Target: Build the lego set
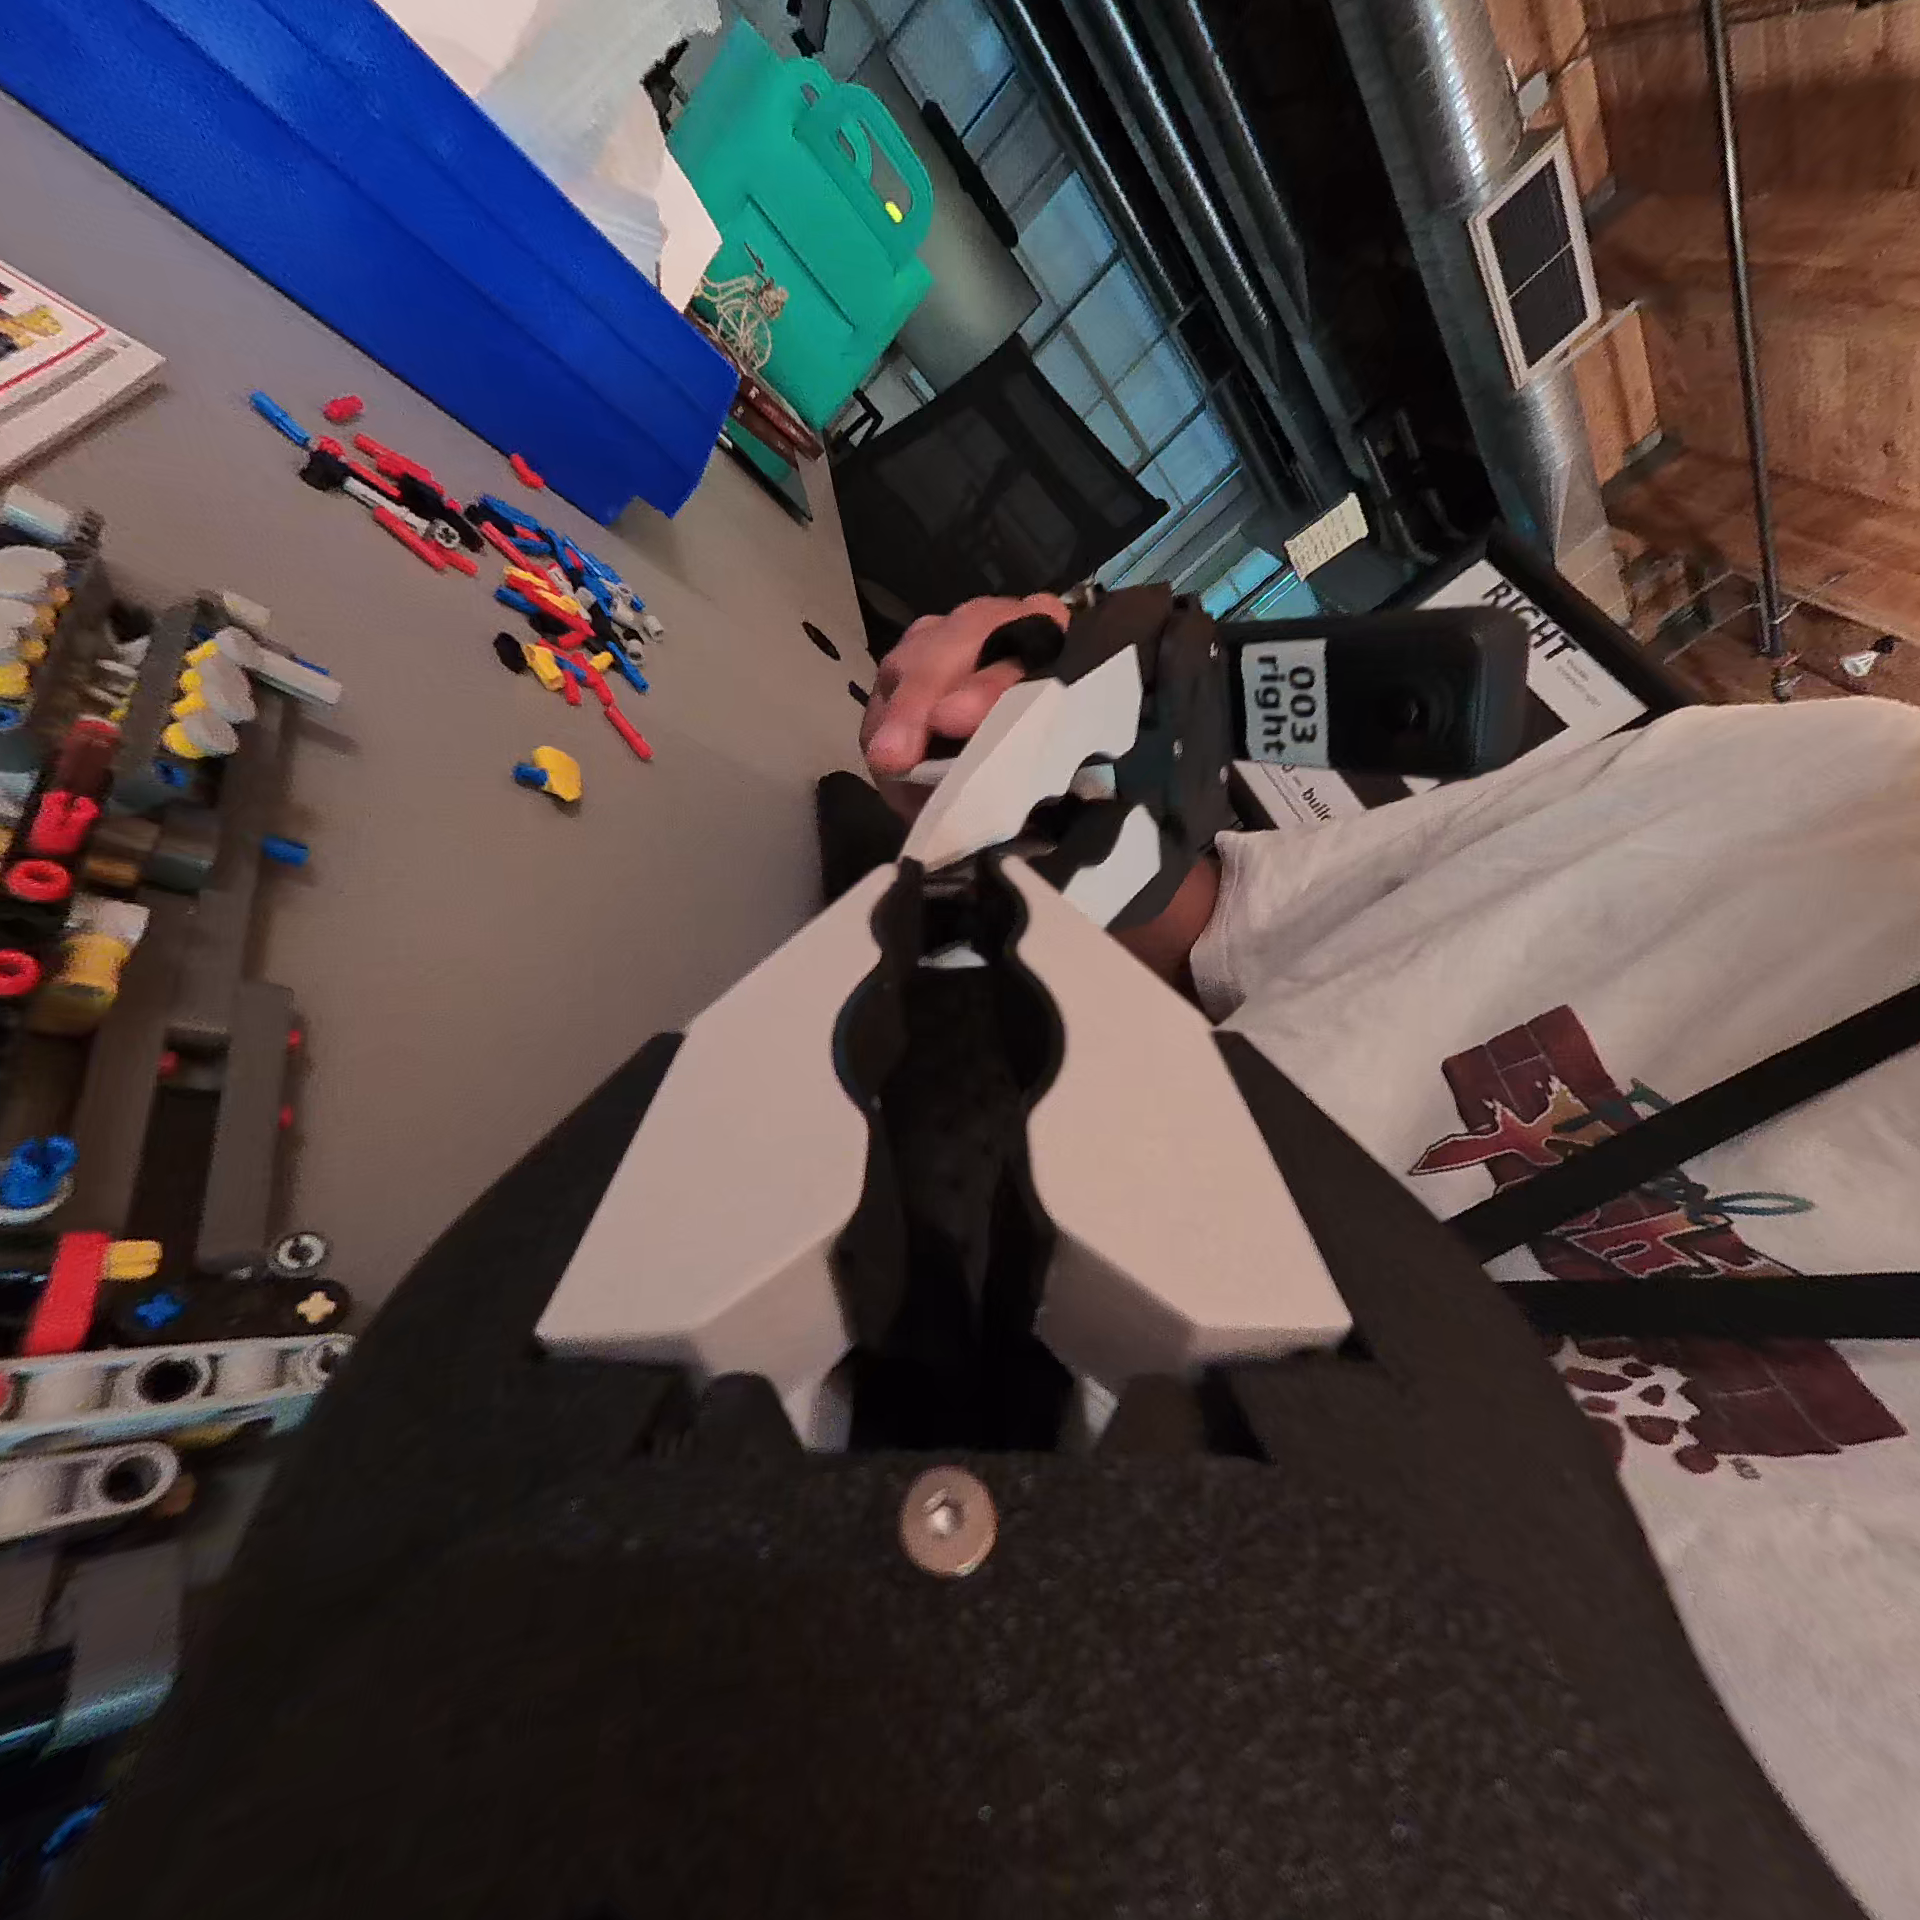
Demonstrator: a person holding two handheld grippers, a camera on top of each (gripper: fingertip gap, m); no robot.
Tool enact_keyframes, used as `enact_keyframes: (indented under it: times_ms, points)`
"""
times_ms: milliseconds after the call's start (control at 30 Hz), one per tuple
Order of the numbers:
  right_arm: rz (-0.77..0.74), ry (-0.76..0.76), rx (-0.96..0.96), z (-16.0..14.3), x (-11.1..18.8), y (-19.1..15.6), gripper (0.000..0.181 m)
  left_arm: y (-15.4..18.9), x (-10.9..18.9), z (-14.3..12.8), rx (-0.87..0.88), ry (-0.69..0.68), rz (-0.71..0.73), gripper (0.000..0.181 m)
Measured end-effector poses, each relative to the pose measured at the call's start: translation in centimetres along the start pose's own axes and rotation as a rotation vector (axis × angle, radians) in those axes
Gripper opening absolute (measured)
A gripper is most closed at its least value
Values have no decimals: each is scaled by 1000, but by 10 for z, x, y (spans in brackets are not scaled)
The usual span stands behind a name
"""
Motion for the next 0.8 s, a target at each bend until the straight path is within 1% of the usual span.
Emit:
enact_keyframes:
  times_ms: [33, 100, 267, 300, 333, 367, 500, 567, 800]
  points:
    - [3, 8, 0, 1, 1, 1, 14, -1, 0, 0, -7, -1, 5, 4]
    - [2, -4, -2, 1, -1, 1, 14, -1, 1, 0, -24, -4, 19, 4]
    - [-18, -4, 6, -1, -3, 3, 13, -2, 1, 0, -38, -25, 37, 21]
    - [-25, -9, 14, -1, -3, 4, 13, -3, 0, -2, -45, -37, 50, 21]
    - [-30, -16, 19, -1, -3, 5, 14, -3, -2, -3, -50, -48, 47, 14]
    - [-29, -19, 18, -1, -3, 5, 14, -2, -3, -3, -58, -53, 49, 13]
    - [-18, -39, -18, -4, -5, 5, 15, -4, -4, -5, -85, -72, 102, 13]
    - [-25, -11, -49, -1, -4, 5, 19, -5, -4, -6, -68, -58, 94, 13]
    - [-10, -44, -66, -1, -8, 5, 17, -8, -4, -8, -36, -59, 95, 13]
Point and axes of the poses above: each gripper's, where its closed fingertips meet, x back along the fingers, z out of its top, y = z × x across the jaws, the point moved 7 cm from there along x, back along the fingers, and after that the axes turned 14 degrees about -z, right-handed, at the moved point
